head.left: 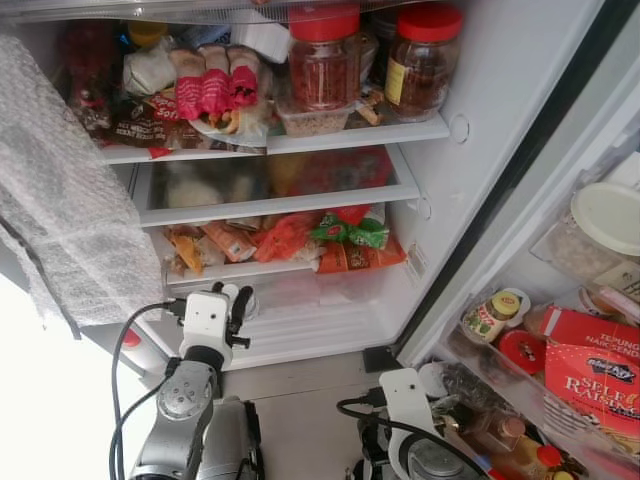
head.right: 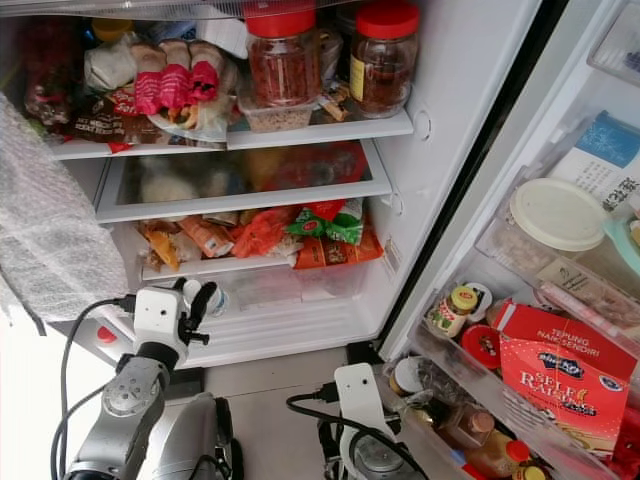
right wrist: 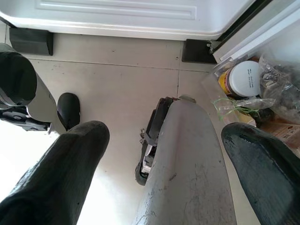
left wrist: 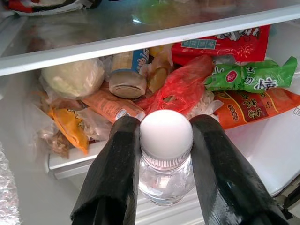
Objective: Restocking fridge
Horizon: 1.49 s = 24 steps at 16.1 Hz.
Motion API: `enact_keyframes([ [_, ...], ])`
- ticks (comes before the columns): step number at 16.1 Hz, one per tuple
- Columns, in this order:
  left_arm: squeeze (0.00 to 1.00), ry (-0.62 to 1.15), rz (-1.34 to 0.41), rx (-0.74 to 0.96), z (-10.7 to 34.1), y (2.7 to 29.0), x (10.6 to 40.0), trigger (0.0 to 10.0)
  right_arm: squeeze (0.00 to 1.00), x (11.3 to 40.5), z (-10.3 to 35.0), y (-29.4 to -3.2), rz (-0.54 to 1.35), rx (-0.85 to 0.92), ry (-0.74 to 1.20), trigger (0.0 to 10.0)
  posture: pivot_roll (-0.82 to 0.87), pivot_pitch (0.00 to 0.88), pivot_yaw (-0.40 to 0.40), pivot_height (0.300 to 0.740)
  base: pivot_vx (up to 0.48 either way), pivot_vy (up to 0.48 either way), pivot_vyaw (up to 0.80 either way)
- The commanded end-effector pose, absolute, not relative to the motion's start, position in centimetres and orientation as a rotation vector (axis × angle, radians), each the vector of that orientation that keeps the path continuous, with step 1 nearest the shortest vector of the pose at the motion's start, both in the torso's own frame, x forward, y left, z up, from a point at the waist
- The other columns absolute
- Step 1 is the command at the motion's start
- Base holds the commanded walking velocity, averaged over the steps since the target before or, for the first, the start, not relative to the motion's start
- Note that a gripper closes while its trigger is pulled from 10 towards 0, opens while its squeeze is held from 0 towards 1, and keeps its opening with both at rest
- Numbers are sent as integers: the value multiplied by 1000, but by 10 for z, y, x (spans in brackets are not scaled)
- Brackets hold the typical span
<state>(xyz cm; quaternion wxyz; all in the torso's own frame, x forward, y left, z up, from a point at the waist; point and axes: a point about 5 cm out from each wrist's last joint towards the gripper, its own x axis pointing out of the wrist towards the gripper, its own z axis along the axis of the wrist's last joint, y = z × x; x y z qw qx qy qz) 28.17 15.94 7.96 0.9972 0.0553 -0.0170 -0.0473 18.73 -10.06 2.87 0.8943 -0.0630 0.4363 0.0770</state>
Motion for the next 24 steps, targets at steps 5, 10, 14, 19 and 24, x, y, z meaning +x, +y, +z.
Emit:
enact_keyframes([
  [5, 0, -53, -92, 123, 82, 162, 281, 10000, 0, 186, 30, -100, 153, -136, 911, 10000, -104, 188, -20, 627, 277, 0, 0],
  [10, 0, -52, -93, 122, 82, 162, 281, 10000, 0, 186, 29, -100, 153, -139, 909, 10000, -104, 183, -19, 627, 282, 0, 0],
  [14, 0, -56, -96, 125, 82, 162, 281, 10000, 0, 186, 29, -100, 154, -137, 912, 10000, -102, 182, -17, 627, 283, 0, 0],
  [19, 0, -88, -113, 142, 89, 159, 281, 10000, 0, 185, 29, -99, 155, -135, 913, 10000, -104, 181, -15, 627, 283, 0, 0],
  [24, 0, -252, -243, 223, 126, 143, 280, 10000, 0, 185, 29, -99, 156, -135, 916, 10000, -100, 181, -13, 627, 162, 0, 0],
])
